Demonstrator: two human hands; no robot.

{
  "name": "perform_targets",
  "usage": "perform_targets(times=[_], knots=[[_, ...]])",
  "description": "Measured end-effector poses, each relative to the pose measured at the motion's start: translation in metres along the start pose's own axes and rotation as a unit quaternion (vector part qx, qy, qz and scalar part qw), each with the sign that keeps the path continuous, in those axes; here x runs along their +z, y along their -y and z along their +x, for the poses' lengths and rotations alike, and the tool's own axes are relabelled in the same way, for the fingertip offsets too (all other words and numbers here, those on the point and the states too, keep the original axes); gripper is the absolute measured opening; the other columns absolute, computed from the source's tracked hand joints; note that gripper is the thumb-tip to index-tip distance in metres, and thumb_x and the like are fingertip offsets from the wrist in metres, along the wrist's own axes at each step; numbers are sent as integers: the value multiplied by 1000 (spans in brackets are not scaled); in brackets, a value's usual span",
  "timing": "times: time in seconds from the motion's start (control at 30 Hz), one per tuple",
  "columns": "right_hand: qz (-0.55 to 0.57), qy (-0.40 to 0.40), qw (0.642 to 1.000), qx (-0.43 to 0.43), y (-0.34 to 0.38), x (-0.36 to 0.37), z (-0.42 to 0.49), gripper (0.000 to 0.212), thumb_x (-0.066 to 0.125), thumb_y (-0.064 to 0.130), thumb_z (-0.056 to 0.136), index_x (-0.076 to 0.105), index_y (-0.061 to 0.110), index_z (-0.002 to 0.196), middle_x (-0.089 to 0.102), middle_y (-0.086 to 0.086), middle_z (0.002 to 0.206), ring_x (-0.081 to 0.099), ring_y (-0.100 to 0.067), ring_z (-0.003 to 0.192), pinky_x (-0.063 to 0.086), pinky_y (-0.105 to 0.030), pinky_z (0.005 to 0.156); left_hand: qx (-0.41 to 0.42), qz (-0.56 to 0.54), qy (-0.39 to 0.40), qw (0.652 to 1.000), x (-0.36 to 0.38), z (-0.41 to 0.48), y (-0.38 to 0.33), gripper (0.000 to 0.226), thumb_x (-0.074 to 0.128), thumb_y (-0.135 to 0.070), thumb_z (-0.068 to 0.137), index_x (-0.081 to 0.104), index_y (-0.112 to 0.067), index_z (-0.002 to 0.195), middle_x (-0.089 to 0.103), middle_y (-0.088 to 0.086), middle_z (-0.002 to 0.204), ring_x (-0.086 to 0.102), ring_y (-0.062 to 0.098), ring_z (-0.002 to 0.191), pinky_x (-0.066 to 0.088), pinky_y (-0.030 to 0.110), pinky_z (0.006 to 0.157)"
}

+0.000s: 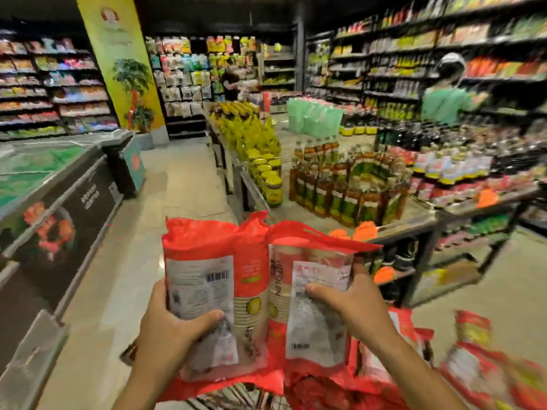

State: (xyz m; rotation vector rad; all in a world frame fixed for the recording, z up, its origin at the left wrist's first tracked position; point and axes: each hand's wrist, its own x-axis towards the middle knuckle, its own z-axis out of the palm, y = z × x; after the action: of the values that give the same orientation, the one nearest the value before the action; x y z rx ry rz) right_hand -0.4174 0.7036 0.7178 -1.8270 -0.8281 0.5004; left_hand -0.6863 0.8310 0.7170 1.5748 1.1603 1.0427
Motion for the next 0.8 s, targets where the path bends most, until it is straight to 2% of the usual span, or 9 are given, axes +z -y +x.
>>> perform_targets(times=[0.1,0.2,0.3,0.37,0.5,0.6,0.7,0.77,0.8], knots=[[-12,-64,997,52,-28,-21,-2,67,86,58,49,62,31,107,76,19,92,73,-5,85,59,-43,83,-13,-10,105,994,44,31,11,87,103,-27,40,58,-35,114,74,-7,106,73,13,95,60,44,83],[-36,-123,986,105,-62,-45,-10,69,86,60,51,63,30,108,76,17,95,73,-5,86,59,-43,83,-27,-12,206,978,94,48,29,78,100,-11,50,58,-36,111,76,-7,102,75,10,89,62,34,74],[-39,-164,972,164,-101,-67,-14,69,85,62,50,61,29,106,77,14,94,74,-7,84,60,-44,81,-59,-5,277,959,145,60,43,79,98,-7,55,60,-30,121,78,-7,104,76,11,91,61,42,81],[-39,-169,965,199,-129,-80,-8,67,85,64,52,62,29,105,77,14,93,74,-8,83,60,-45,81,-82,1,306,949,180,67,52,75,96,-5,57,60,-26,120,77,-4,104,75,10,88,61,41,82],[-31,-147,955,256,-195,-107,28,67,83,61,52,69,26,108,78,16,91,74,-3,81,60,-41,83,-143,-3,329,933,254,87,70,55,88,14,62,61,-12,103,78,4,89,74,7,66,56,21,52],[-25,-94,955,279,-245,-118,76,63,87,56,58,69,26,111,78,14,94,75,-6,84,59,-42,86,-212,-5,322,923,300,109,86,58,83,20,62,62,5,114,79,11,85,76,19,65,56,24,49],[-5,-37,951,306,-272,-116,128,35,87,32,75,73,19,104,79,7,89,73,-2,74,58,-28,76,-213,32,301,929,338,126,107,41,80,11,74,68,-5,110,79,3,81,74,11,64,52,18,49],[19,5,944,331,-283,-115,159,30,86,27,78,74,18,104,79,4,91,72,-1,71,56,-20,68,-223,64,294,927,360,138,122,40,83,3,76,67,-17,106,76,-1,81,70,6,58,48,15,46],[28,23,940,339,-292,-115,172,30,86,28,78,73,20,103,78,4,94,73,-2,72,55,-17,66,-236,80,296,922,372,144,131,44,87,-6,74,65,-17,111,75,2,88,71,8,62,47,15,46]])
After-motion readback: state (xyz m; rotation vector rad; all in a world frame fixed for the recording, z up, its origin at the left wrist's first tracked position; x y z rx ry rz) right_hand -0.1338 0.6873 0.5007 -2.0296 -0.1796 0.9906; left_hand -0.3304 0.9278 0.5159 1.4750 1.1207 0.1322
